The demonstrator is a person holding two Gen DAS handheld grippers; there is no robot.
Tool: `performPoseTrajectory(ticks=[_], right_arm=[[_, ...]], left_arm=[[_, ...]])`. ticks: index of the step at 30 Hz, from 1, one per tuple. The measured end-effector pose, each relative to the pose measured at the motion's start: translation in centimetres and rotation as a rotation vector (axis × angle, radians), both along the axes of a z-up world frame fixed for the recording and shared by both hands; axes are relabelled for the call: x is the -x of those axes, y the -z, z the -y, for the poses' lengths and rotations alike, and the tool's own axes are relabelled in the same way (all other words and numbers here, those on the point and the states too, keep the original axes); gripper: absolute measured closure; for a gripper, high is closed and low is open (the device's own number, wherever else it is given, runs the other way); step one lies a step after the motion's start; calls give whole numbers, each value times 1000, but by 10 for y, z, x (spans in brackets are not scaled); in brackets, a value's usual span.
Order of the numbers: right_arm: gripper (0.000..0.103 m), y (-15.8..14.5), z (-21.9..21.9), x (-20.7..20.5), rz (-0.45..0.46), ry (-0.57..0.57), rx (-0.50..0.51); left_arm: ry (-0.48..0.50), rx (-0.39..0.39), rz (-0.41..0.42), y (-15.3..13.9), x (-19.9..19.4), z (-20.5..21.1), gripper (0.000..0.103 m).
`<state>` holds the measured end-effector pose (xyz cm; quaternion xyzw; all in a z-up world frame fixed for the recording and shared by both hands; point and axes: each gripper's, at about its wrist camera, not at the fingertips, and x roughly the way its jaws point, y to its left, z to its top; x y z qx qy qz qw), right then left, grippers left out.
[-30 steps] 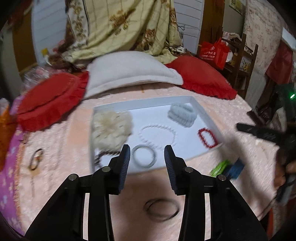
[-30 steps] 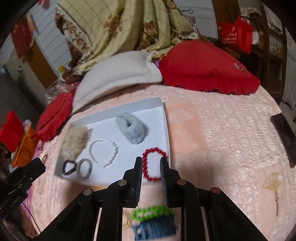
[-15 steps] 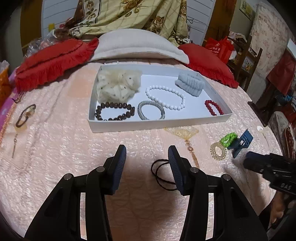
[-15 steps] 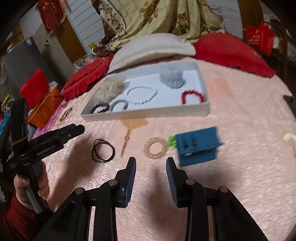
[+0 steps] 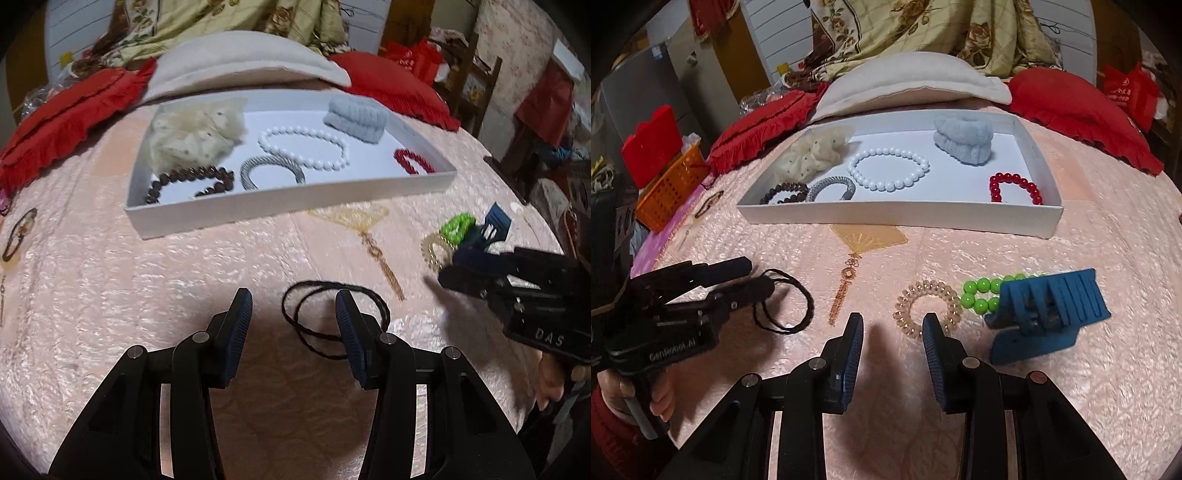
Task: Organize jewelry
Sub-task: 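Grasp the black hair ties with the left tool while the right grasps the gold coil tie, then lower the hair ties and gold coil tie into the tray and open both tools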
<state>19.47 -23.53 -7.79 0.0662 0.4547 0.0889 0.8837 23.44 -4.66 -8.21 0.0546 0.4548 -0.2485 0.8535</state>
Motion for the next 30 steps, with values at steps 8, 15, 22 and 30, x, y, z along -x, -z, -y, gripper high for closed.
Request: performPoseTrajectory(ticks=[8, 15, 22, 30], right_arm=[[71, 6, -9, -10, 2, -15, 42], [73, 10, -23, -14, 21, -19, 134], [90, 9, -32, -13, 12, -54, 158], [94, -2, -41, -3, -10, -61, 151]], left_arm=[[13, -4, 19, 3, -2, 4, 57], [8, -58, 48, 4, 2, 14, 97], [24, -17, 27, -1, 7, 12, 100], [-8, 66, 67, -29, 14, -10, 100]])
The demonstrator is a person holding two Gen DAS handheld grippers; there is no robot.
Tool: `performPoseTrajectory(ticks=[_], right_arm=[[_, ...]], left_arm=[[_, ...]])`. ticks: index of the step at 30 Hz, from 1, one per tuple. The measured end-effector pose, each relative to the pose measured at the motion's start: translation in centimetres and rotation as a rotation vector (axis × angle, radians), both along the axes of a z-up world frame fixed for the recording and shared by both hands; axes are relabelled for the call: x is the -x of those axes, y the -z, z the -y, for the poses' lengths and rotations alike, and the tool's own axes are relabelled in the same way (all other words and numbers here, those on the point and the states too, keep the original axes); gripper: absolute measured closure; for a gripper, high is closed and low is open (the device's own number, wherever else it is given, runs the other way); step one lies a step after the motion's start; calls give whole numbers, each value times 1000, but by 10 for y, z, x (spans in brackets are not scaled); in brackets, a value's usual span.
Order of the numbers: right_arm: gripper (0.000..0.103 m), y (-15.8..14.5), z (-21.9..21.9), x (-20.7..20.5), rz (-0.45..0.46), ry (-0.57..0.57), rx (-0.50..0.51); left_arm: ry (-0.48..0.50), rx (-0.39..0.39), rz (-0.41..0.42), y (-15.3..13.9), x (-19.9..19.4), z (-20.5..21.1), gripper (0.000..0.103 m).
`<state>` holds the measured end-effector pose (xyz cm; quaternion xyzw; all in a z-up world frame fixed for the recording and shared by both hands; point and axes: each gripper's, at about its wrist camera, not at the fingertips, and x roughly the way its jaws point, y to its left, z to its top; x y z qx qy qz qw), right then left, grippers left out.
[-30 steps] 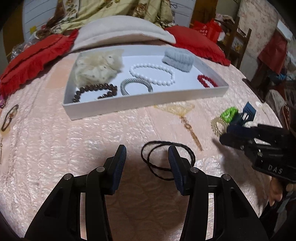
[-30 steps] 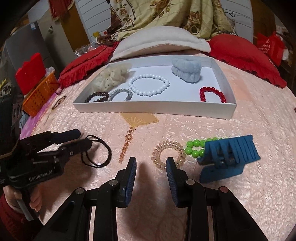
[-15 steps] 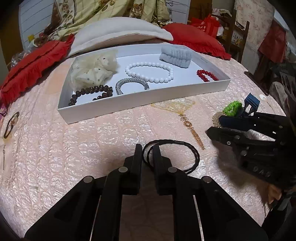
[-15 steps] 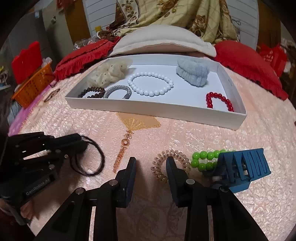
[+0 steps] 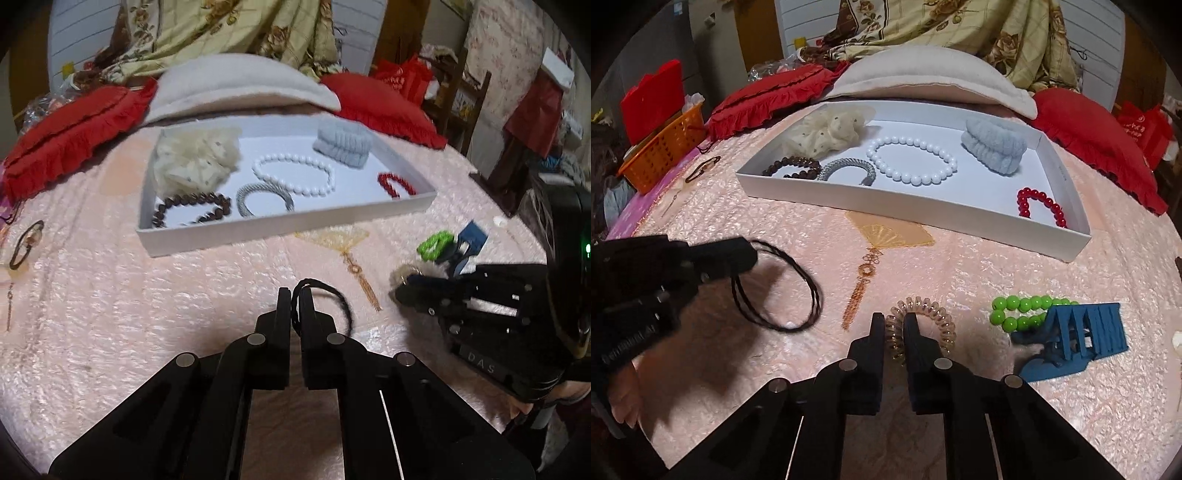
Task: Organize jewelry
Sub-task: 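Lower the hair ties and gold coil tie into the tray and open both tools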
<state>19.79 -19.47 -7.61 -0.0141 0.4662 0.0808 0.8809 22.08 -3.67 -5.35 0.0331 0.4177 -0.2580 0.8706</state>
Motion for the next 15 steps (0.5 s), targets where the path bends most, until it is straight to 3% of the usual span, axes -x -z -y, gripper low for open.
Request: performPoseTrajectory(ticks=[15], right_arm=[[94, -50, -29, 14, 59, -34, -39]], left_arm=[[-102, 183, 22, -35, -2, -64, 100]])
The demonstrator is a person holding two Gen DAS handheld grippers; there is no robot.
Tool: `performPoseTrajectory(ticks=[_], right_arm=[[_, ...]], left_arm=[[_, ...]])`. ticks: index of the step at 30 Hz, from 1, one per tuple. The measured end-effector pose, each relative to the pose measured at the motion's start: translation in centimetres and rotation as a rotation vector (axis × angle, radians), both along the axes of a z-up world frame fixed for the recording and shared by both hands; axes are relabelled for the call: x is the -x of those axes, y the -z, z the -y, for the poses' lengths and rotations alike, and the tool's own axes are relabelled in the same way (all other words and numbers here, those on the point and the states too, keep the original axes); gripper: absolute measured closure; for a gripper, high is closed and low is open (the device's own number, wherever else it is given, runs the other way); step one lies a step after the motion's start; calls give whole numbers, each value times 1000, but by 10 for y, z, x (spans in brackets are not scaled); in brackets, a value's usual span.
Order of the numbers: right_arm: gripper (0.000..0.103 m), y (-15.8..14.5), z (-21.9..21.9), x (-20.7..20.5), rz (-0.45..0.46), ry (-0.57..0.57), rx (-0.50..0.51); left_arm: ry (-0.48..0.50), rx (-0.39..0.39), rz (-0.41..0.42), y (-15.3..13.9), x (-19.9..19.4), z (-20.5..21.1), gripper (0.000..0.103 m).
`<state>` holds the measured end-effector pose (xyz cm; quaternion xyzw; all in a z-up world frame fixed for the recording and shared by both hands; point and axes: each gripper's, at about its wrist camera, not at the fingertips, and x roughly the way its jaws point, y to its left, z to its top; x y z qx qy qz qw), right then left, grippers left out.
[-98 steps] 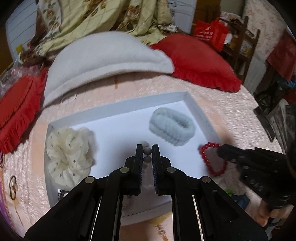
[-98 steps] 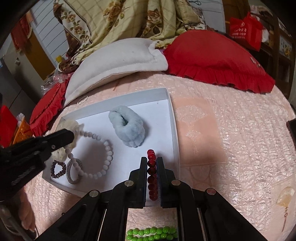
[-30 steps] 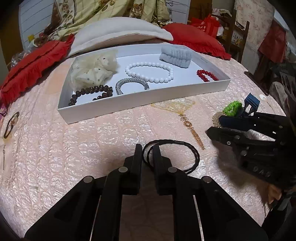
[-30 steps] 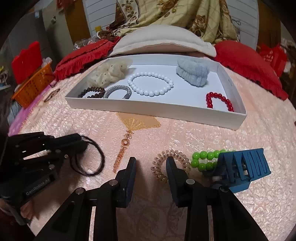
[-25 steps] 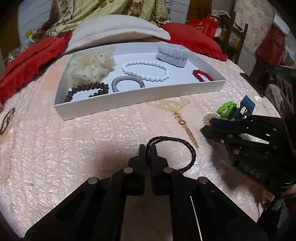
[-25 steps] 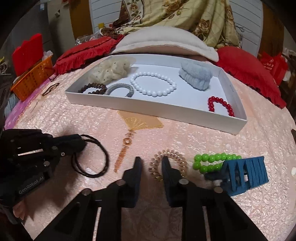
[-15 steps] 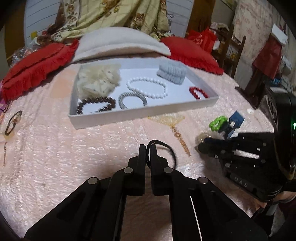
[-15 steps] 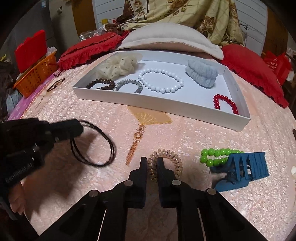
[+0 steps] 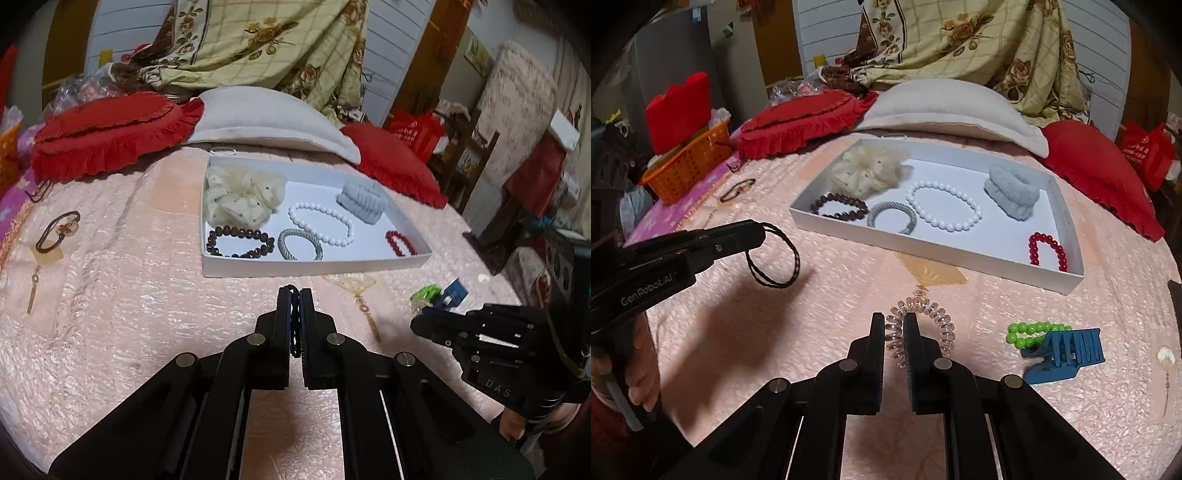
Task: Organize jewelry
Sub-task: 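Lower the hair ties and gold coil tie into the tray and open both tools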
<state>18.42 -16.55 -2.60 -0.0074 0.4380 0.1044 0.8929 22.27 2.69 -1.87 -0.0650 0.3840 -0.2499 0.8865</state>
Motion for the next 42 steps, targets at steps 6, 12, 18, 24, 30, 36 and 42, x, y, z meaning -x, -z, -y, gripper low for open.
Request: performPoseTrajectory(ticks=[6, 12, 18, 24, 30, 36, 42], right_arm=[[94, -11, 0, -1, 14, 4, -11], [94, -24, 17, -11, 25, 33, -55], [94, -29, 46, -33, 13, 70, -69], [94, -25, 76, -72, -46, 113, -116], [94, -10, 97, -106, -116, 143, -172], [94, 1, 110, -131, -144, 164, -218], [94, 13, 106, -147, -168, 151, -239]], left_arm=[[8, 104, -21, -7, -3, -18, 100], [25, 181, -53, -7, -8, -26, 100], [42, 163, -63, -9, -8, -16, 100], [91, 127, -57, -28, -19, 15, 100], [117, 47, -37, -54, -62, 53, 100], [135, -94, -23, -60, -120, 103, 100], [106, -207, -74, -27, -179, 141, 100]])
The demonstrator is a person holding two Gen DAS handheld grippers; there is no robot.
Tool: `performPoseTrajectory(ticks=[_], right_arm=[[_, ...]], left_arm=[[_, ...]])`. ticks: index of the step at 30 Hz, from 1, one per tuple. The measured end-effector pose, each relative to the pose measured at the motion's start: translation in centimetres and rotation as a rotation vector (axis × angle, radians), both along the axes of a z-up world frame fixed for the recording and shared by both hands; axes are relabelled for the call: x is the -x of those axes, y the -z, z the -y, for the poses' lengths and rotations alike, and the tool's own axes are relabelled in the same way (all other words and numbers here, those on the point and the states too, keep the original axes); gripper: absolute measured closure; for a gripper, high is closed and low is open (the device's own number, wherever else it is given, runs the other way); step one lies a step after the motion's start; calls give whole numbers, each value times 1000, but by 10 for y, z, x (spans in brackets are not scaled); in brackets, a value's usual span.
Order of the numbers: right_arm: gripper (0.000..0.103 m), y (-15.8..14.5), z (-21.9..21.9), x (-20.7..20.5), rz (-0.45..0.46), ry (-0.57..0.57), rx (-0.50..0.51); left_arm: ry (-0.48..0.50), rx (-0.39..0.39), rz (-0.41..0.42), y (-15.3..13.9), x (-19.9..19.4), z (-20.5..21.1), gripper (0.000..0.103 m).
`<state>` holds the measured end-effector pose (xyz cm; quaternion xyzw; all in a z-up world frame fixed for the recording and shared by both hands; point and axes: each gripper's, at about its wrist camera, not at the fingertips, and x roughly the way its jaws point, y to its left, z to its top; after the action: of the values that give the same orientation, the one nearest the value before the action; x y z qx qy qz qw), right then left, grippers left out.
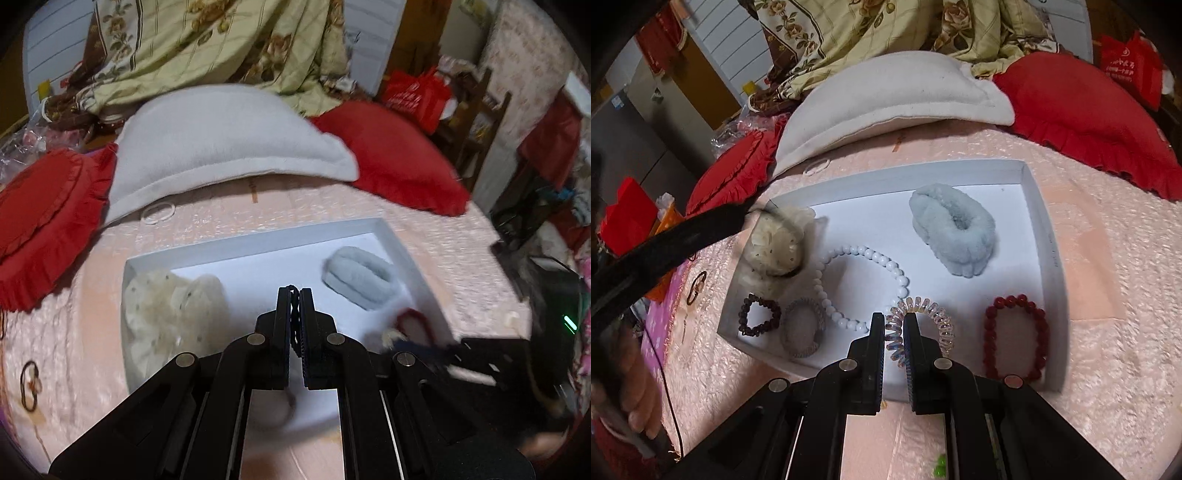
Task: Organize jewelry
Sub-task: 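Lower the hair ties and gold coil tie into the tray and open both tools, then grasp the blue claw clip with the left tool while the right grasps the green bead bracelet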
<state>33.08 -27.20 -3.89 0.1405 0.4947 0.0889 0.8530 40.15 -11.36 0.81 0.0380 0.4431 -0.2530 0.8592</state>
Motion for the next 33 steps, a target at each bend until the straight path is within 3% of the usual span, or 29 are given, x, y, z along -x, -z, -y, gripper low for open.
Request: performPoseTrajectory(ticks=[8, 9, 11, 12, 13, 16, 19, 28, 33], right_arm=[[94, 22, 4, -13, -56, 12, -31], [94, 23, 5, -14, -58, 18, -39], [93, 23, 6, -16, -57, 21, -44], [93, 23, 6, -17, -57, 18, -43], [93, 23, 6, -17, -57, 16, -42], [89, 21, 4, -14, -47, 8, -56], [76, 11, 4, -9, -12, 7, -49], [75, -33, 22, 26, 82, 54, -61], [75, -41, 50, 61, 85, 112, -60]], left_arm=[[-69, -15, -57, 34, -48, 2, 99], [-72, -6, -70, 35, -50, 0, 95], [-79, 19, -93, 36, -52, -4, 74], [-87, 31, -92, 34, -52, -7, 55], [-99, 44, -82, 32, -51, -11, 46], [-126, 73, -86, 24, -49, -20, 45], [-139, 82, -85, 13, -45, -25, 45], [-110, 54, 29, -28, 23, -38, 45], [-123, 49, 34, -20, 87, -62, 45]])
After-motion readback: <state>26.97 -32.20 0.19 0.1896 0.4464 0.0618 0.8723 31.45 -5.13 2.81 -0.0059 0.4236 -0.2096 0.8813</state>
